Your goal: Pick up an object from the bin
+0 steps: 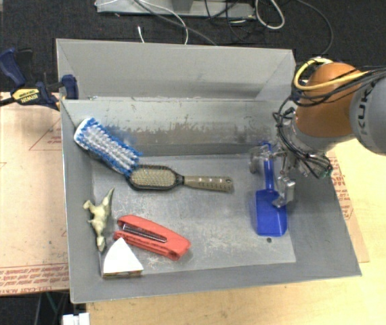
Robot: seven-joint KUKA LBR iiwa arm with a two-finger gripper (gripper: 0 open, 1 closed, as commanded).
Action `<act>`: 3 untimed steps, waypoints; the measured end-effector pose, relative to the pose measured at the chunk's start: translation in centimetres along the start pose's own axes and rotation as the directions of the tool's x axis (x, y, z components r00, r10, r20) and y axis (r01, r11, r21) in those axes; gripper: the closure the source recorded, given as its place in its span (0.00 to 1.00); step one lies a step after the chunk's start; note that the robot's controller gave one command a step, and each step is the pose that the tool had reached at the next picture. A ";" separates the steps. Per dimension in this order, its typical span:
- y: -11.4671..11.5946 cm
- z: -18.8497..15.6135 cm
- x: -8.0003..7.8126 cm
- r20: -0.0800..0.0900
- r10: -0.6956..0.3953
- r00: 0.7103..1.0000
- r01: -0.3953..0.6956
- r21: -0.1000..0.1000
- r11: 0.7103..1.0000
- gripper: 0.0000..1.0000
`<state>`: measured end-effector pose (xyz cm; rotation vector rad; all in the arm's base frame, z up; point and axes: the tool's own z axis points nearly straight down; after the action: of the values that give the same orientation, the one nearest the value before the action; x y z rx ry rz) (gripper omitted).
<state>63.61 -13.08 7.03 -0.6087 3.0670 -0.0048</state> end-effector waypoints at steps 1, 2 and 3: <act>0.4 0.0 -0.1 0.000 -0.038 0.999 0.038 0.000 0.999 0.00; -0.2 -1.9 0.9 0.005 0.018 1.000 -0.018 -0.003 1.000 1.00; -0.2 -1.9 0.9 0.005 0.019 1.000 -0.019 -0.003 1.000 1.00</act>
Offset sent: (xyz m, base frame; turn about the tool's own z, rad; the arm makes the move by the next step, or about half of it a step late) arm -0.0091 -0.0079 0.0185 0.0174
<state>62.83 -13.64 8.95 -0.5787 3.0685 0.0016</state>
